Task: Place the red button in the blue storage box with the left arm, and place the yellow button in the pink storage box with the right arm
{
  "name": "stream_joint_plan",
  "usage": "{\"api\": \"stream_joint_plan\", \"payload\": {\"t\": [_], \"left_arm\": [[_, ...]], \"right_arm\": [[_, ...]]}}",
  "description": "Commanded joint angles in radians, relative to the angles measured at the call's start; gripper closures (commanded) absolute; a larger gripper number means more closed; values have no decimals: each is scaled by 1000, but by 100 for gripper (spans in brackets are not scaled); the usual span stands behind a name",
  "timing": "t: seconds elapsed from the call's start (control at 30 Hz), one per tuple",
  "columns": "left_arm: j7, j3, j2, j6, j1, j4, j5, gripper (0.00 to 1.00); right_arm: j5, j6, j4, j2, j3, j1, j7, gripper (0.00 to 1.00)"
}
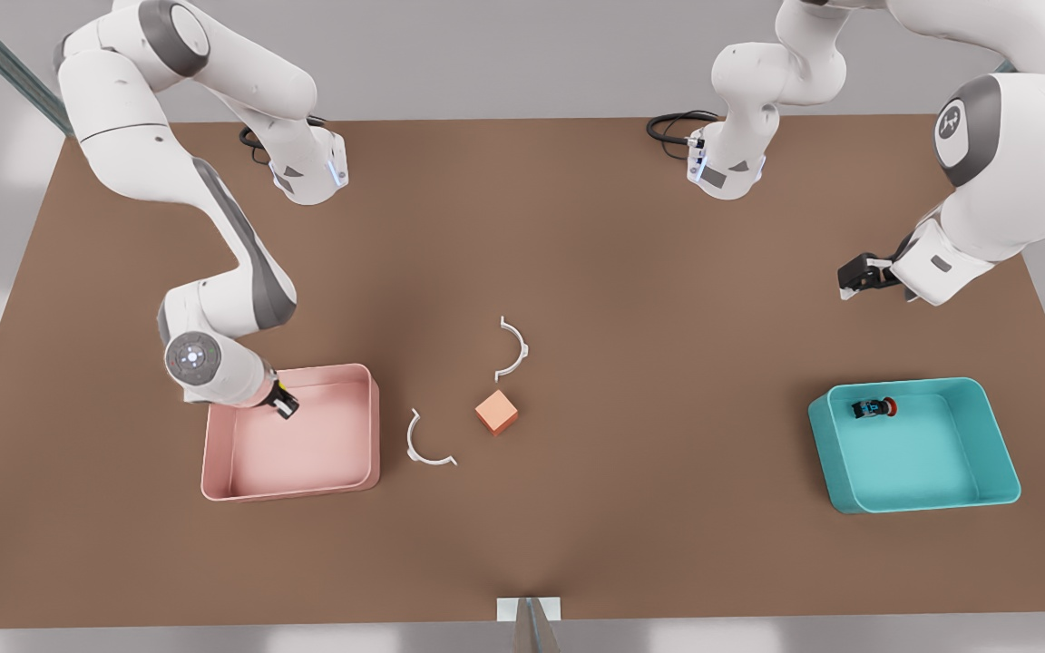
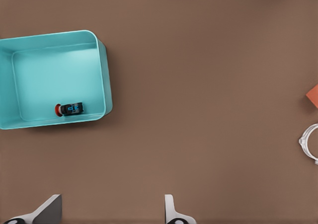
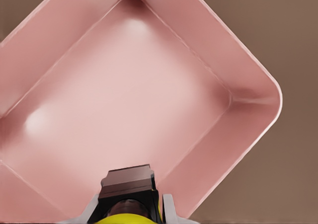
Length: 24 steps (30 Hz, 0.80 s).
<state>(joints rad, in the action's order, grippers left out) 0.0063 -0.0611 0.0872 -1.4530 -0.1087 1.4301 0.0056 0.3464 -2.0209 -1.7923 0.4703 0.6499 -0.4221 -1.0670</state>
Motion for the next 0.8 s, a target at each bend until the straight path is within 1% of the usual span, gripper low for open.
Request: {"api": "stream_joint_plan", "payload": {"t": [0.0,0.13,0.2,0.23,0.27,0.3,0.33,0.37,0.4,0.43,0.47,0.5,0.53,0.57,0.6,0.63,0.67,0.7,0.77], "left_arm": [[-5,0,0,0,0,0,1,0],[-5,0,0,0,0,-4,1,0],[-5,0,2,0,-3,-4,1,0],[-5,0,2,0,-5,-4,1,0],[-5,0,2,0,-5,-4,1,0],[-5,0,2,0,-5,-4,1,0],[-5,0,2,0,-5,-4,1,0],[-5,0,2,0,-5,-4,1,0],[-5,0,2,0,-5,-4,1,0],[-5,0,2,0,-5,-4,1,0],[-5,0,2,0,-5,-4,1,0],[-5,0,2,0,-5,-4,1,0],[-6,1,2,0,-6,-5,1,0],[-3,1,2,2,-5,-10,7,0],[1,1,2,0,-5,-11,10,0],[0,1,2,0,-5,-16,8,0],[1,1,3,0,-5,-17,8,0],[1,1,3,0,-5,-17,8,0],[0,1,3,0,-5,-17,8,0]], "right_arm": [[13,34,-1,-1,13,2,99,0],[13,36,-1,-1,13,0,108,0],[16,37,10,-7,42,0,117,0],[16,68,36,-19,57,0,180,0],[16,139,105,-21,59,-4,291,0],[10,152,126,-44,54,-4,384,0],[8,169,126,-79,43,0,441,0],[-26,200,142,-128,14,5,505,0],[-139,203,151,-196,-88,46,627,0],[-204,246,172,-257,-271,166,758,0],[-263,335,238,-294,-391,224,841,0],[-279,386,280,-329,-478,273,933,0],[-328,421,303,-377,-640,366,1054,0],[-336,447,304,-417,-809,505,1131,0],[-328,473,307,-429,-814,511,1136,0],[-293,481,315,-429,-788,510,1133,0],[-250,478,315,-424,-722,473,1130,0],[-263,475,311,-418,-705,463,1127,0],[-297,475,280,-409,-702,467,1130,0]]}}
